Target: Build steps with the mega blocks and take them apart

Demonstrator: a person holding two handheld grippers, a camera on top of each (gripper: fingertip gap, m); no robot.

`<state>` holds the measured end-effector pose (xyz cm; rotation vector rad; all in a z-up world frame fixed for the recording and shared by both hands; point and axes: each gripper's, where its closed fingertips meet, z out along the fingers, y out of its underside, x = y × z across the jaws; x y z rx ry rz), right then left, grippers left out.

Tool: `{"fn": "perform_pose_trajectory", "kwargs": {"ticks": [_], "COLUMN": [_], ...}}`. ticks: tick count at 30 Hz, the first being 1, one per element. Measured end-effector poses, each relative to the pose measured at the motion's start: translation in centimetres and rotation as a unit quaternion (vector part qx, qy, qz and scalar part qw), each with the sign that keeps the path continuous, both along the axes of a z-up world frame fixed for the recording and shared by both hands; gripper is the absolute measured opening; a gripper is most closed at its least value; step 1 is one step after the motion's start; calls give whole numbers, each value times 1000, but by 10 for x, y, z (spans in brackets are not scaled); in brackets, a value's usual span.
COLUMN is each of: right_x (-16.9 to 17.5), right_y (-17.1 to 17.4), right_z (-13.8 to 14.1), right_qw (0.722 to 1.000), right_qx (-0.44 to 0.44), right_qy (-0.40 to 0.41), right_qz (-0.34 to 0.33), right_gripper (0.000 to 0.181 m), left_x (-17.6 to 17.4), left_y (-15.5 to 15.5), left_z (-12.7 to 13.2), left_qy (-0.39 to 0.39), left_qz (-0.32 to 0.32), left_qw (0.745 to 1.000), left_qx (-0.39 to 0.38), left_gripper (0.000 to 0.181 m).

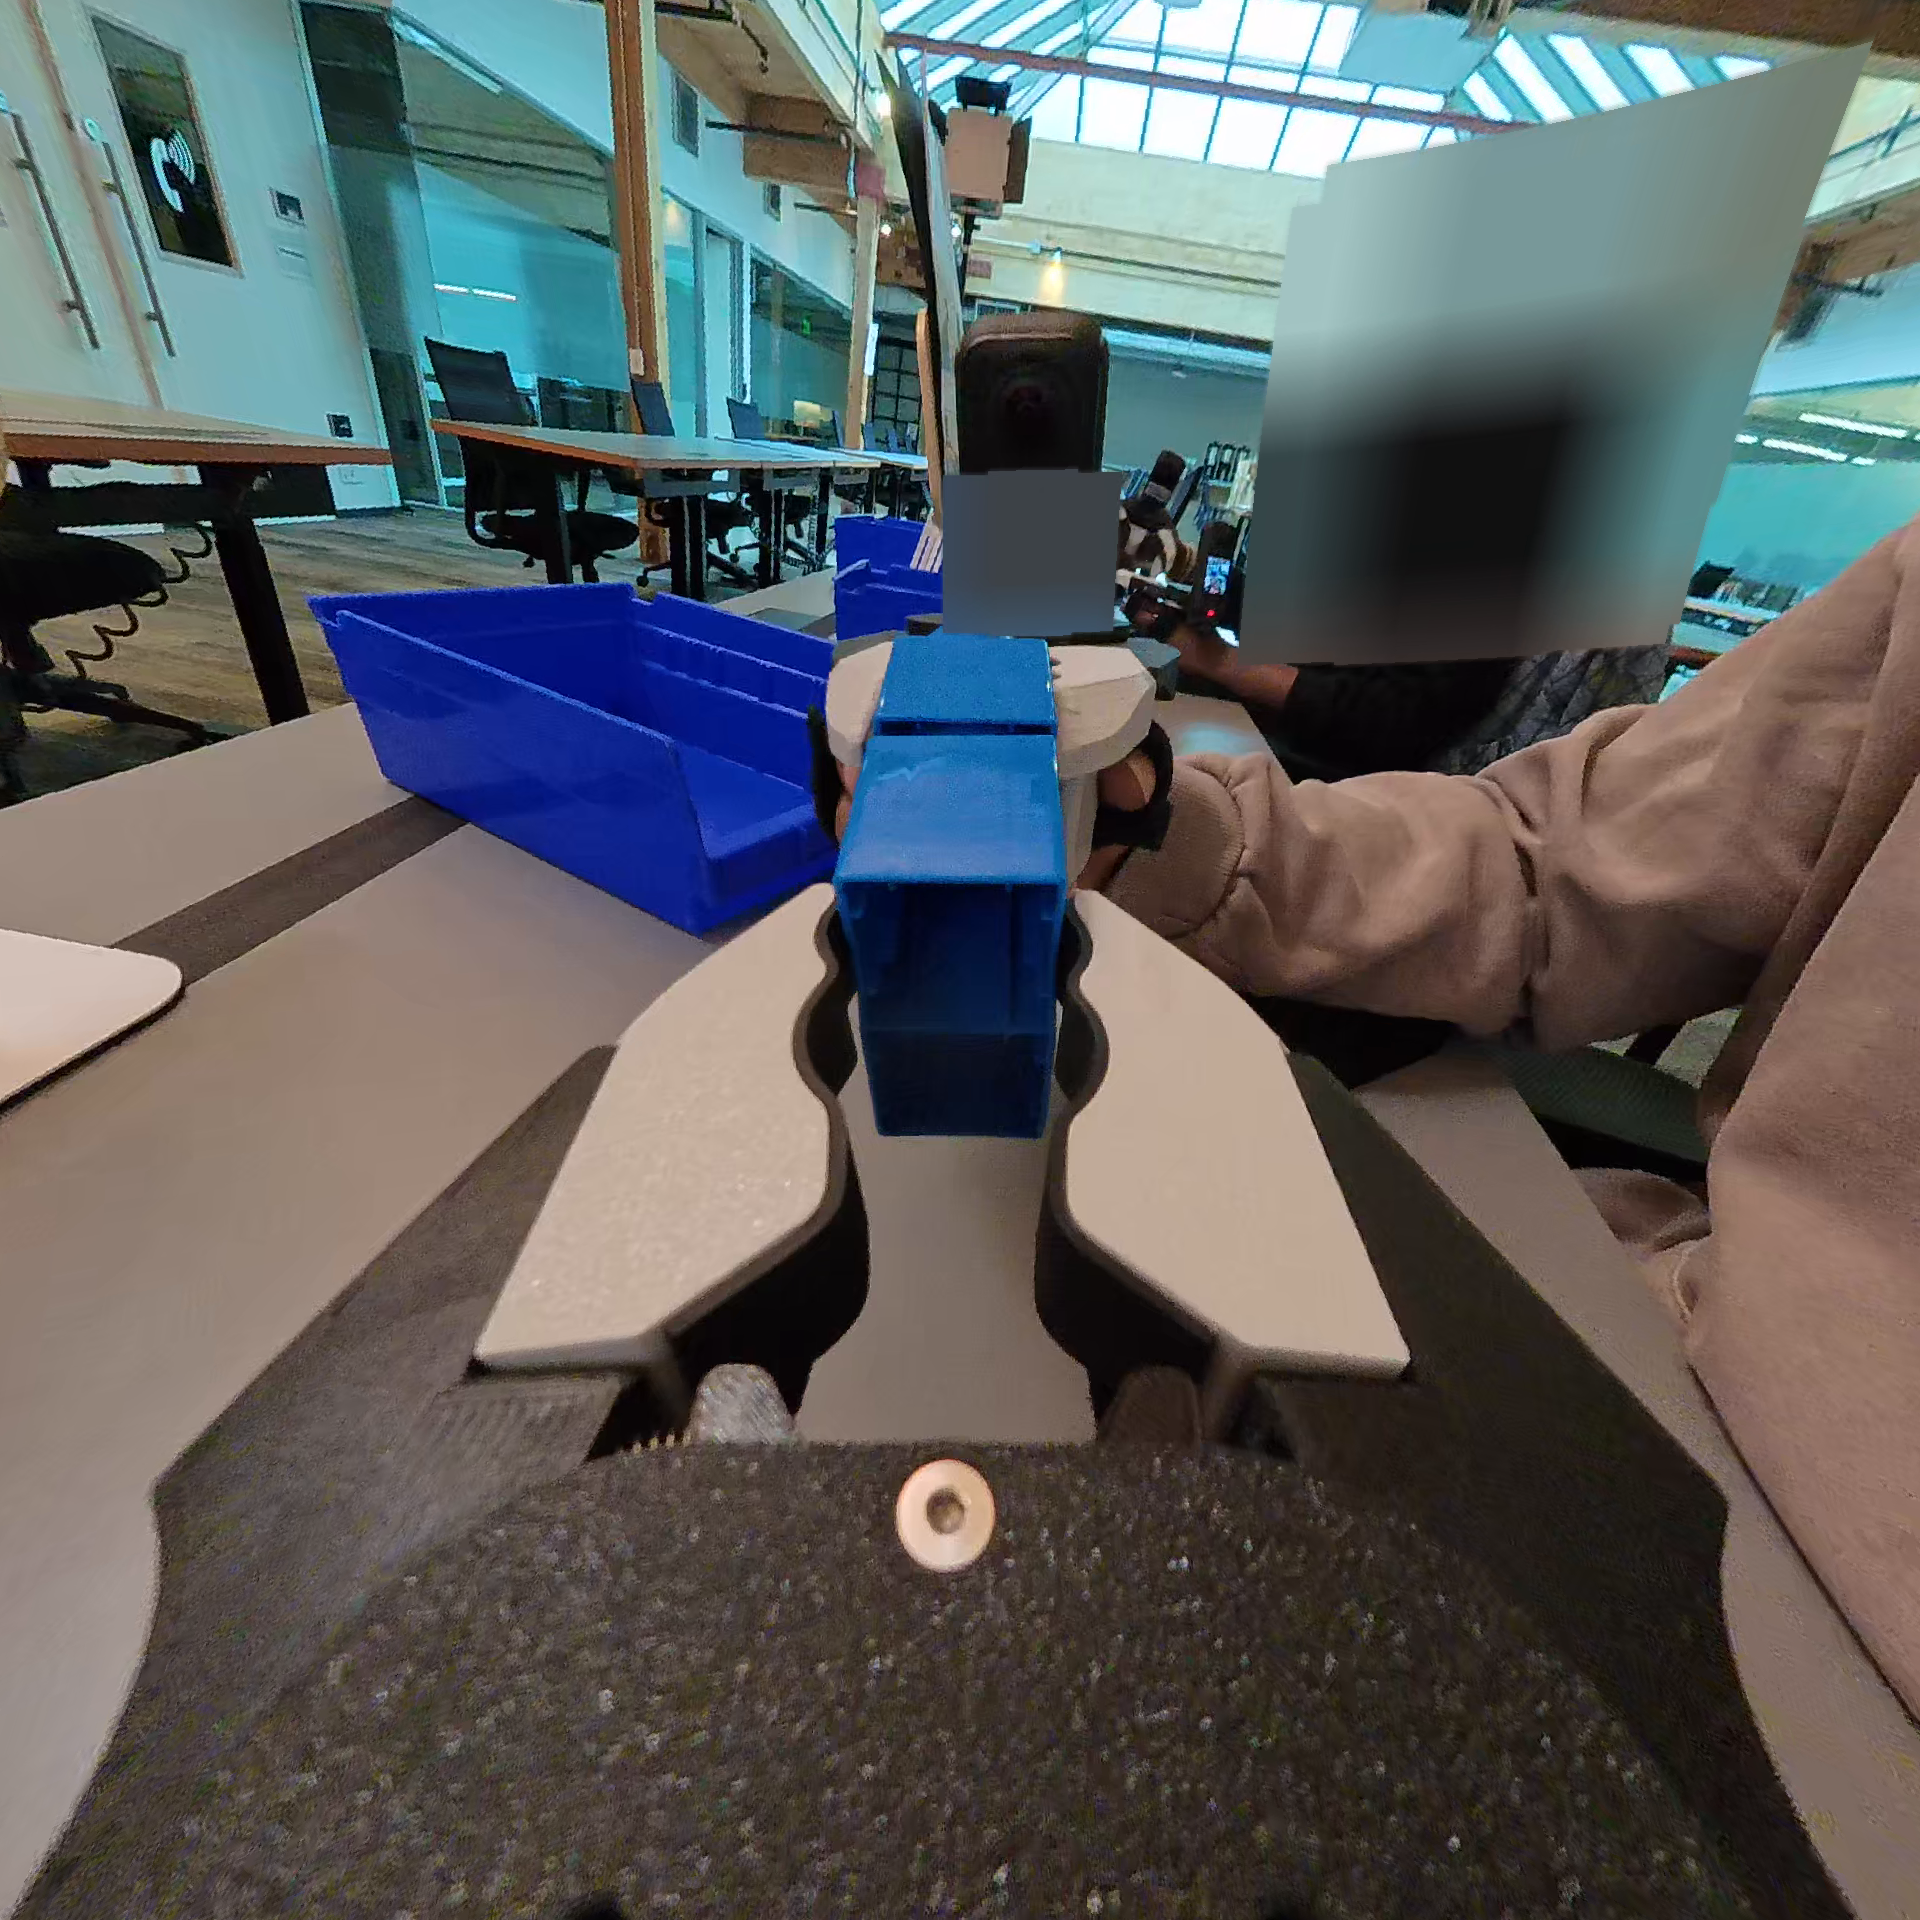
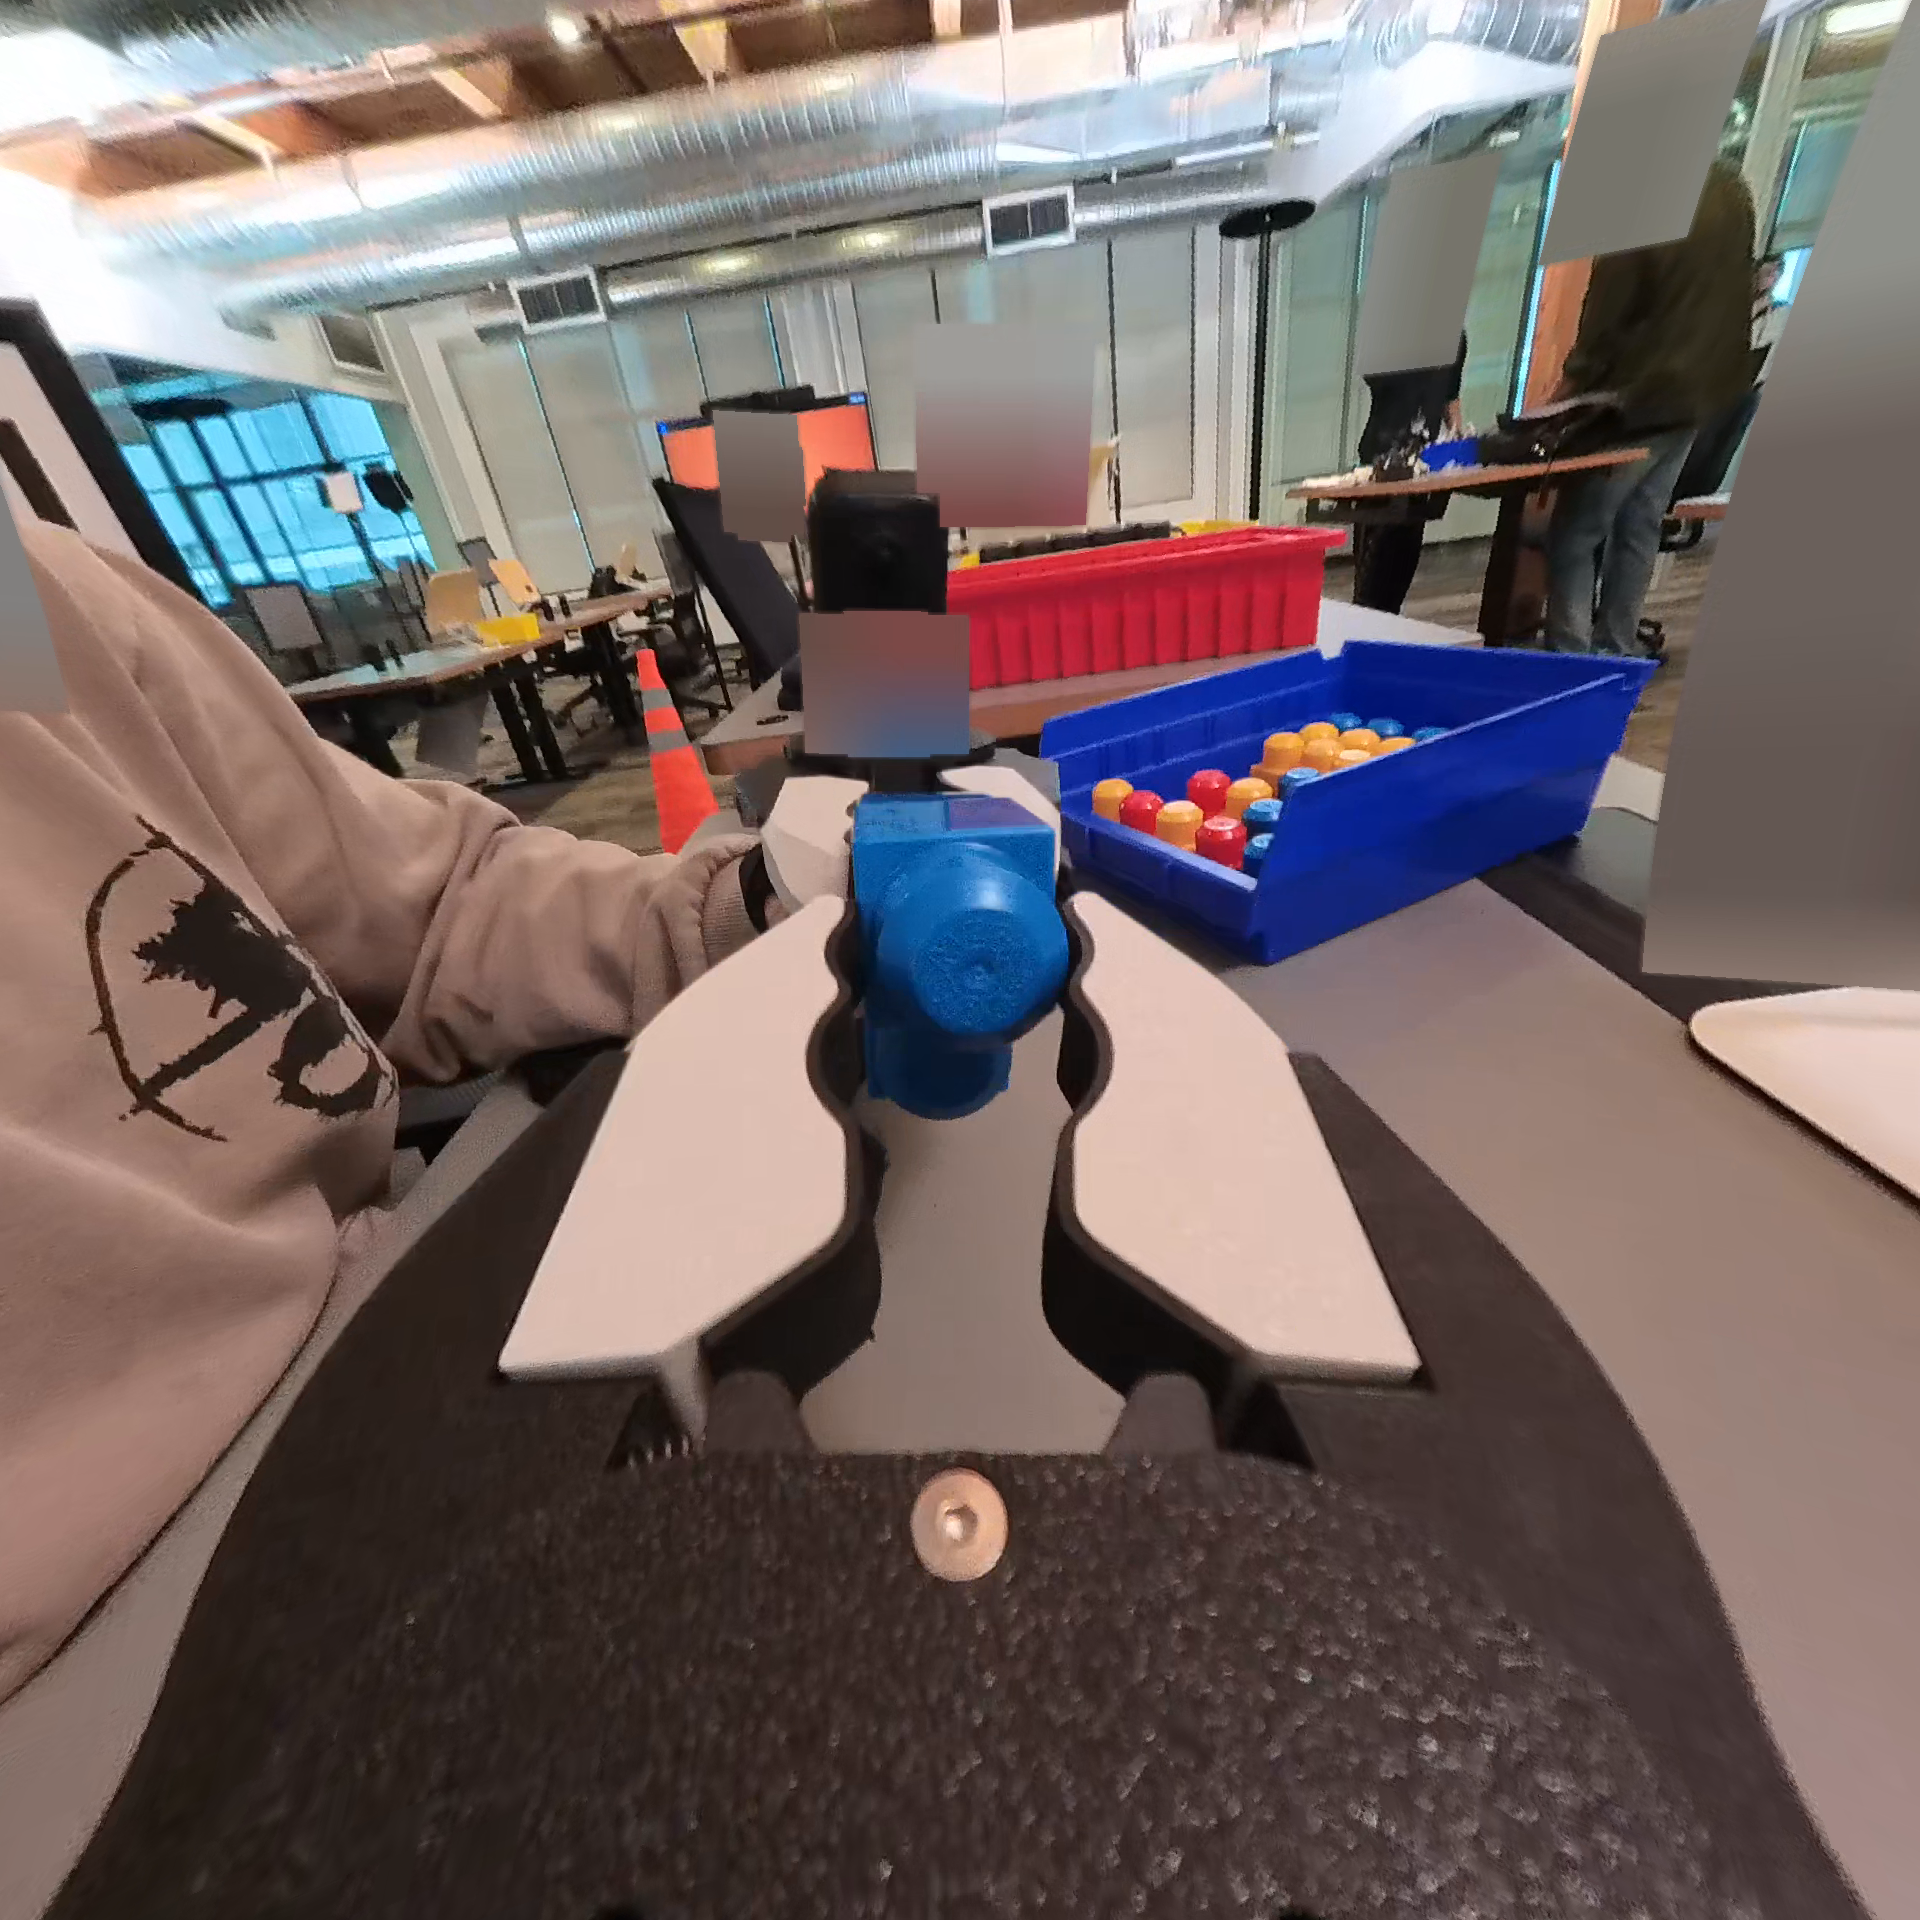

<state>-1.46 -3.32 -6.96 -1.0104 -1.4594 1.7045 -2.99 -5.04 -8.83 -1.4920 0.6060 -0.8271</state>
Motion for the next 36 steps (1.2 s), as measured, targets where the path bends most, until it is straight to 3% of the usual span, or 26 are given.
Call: {"fn": "perform_pose_trajectory", "kwargs": {"ticks": [8,13,22,29,36], "right_x": [-1,1,0,6,13], "right_y": [-1,1,0,1,6], "right_z": [-25,-41,-17,-7,-10], "right_qw": [997,993,999,999,995], "right_qx": [43,67,16,16,65], "right_qy": [-63,-95,-43,-28,-72], "right_qz": [10,16,6,8,4], "right_gripper": [35,35,35,32,31], "left_x": [2,3,-5,1,7], "left_y": [1,2,-1,-2,4], "left_z": [-24,-32,-9,-20,-41], "left_qy": [84,92,27,43,91], "left_qz": [3,-2,-6,-22,-9], "left_qw": [996,995,1000,999,996], "left_qx": [-21,-31,0,-18,-23], "left_gripper": [36,36,36,37,38]}}
